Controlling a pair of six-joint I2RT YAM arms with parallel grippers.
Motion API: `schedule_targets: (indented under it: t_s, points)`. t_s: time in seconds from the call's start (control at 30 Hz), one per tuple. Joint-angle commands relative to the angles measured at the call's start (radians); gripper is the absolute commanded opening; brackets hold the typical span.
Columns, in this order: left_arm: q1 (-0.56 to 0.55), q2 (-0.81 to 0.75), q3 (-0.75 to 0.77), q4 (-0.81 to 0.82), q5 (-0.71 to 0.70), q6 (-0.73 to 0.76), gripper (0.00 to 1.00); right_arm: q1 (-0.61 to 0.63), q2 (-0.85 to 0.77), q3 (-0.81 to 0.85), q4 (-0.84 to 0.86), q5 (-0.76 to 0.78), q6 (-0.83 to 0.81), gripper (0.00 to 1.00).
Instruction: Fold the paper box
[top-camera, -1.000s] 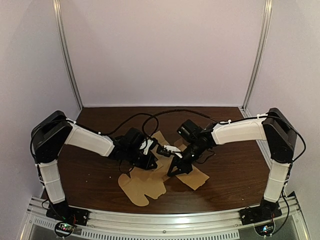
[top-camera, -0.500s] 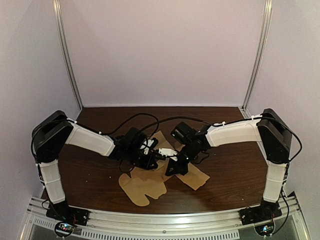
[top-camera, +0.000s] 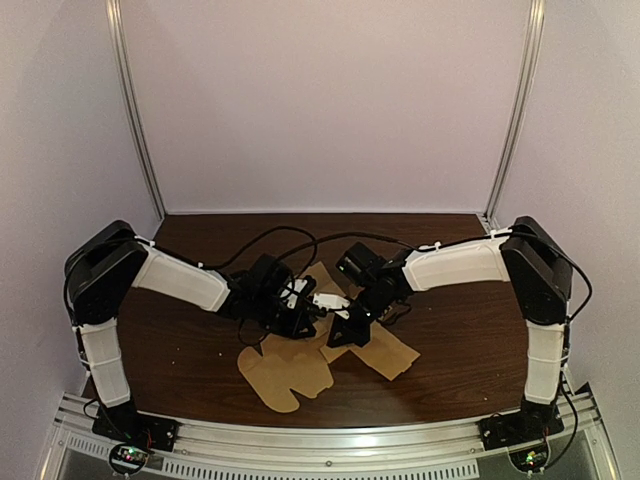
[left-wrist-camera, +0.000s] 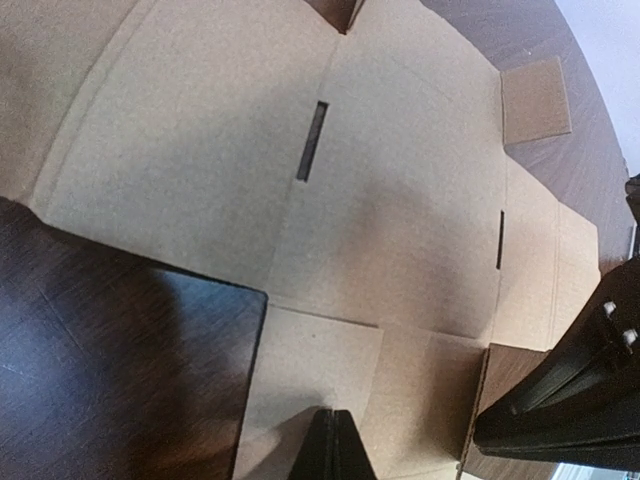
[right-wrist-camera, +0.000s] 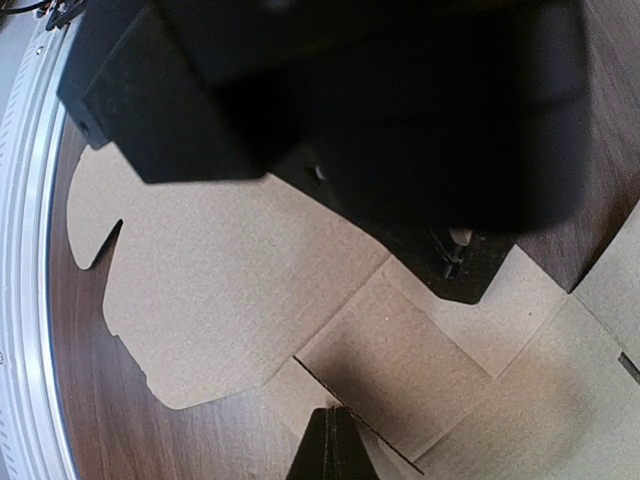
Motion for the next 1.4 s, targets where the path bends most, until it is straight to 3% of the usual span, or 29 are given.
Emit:
schedule_targets:
  t_s: [0.0,0.37,0.53,0.8,1.1,1.37]
  points:
    - [-0.009,0.072,-0.026,-0.113,-0.016,-0.003,0.0,0.01,0.06,-0.01,-0.033,0.036,-0.006,0.01]
    - [-0.005,0.057,-0.052,-0.073,-0.01,-0.001,0.0,0.008,0.096,-0.062,-0.05,-0.013,0.019,0.01]
    - [-0.005,0.063,-0.067,-0.034,0.006,0.005,0.0,-0.022,-0.065,-0.125,0.074,-0.154,0.057,0.03]
    - [0.006,0.077,-0.07,-0.035,0.046,0.005,0.0,-0.033,-0.23,-0.017,0.019,-0.212,0.041,0.08]
    - [0.049,0.085,-0.028,-0.086,0.149,-0.005,0.0,0.016,-0.203,-0.071,-0.196,0.024,-0.381,0.04]
    - [0.07,0.117,0.008,-0.129,0.254,-0.011,0.0,0.059,-0.164,-0.084,-0.156,0.163,-0.454,0.01]
